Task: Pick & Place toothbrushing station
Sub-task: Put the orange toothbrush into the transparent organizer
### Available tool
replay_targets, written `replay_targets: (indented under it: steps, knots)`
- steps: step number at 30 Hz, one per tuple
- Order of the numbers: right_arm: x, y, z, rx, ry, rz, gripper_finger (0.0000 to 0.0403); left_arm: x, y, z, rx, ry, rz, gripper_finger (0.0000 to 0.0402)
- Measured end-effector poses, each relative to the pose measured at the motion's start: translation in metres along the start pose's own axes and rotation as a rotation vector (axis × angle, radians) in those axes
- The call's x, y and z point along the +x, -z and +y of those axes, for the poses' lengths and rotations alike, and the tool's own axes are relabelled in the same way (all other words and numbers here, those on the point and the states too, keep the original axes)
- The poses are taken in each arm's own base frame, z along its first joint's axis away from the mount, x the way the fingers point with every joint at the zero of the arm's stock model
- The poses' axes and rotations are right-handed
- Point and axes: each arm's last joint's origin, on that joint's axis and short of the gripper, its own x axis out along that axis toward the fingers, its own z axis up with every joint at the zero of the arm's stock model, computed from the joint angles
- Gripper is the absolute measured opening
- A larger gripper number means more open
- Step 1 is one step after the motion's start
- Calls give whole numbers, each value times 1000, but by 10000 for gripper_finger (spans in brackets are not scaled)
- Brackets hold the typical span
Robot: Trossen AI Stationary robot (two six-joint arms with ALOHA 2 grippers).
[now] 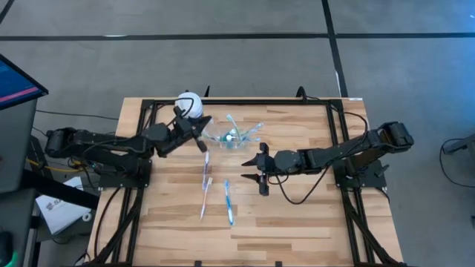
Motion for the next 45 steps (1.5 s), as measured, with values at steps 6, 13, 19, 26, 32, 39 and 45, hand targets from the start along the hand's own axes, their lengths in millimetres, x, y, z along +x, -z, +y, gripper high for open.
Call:
replay_targets:
  steps: [6,13,19,26,32,39,45]
  knots:
    - [0,0,0,0,0,1,171,3,1,6,3,-29,5,0]
    - [0,0,0,-1,0,2,169,5,7,8,33,-34,59,0]
    - [0,0,0,-1,0,2,169,5,8,7,32,-34,61,0]
    - [0,0,0,-1,0,1,167,14,22,0,69,-23,120,0]
    - [0,0,0,-1,0,1,165,24,38,-2,64,-40,182,0]
    - [0,0,0,-2,0,2,166,31,51,-3,62,-53,233,0]
    - [0,0,0,-1,0,2,163,33,55,-4,66,-53,246,0]
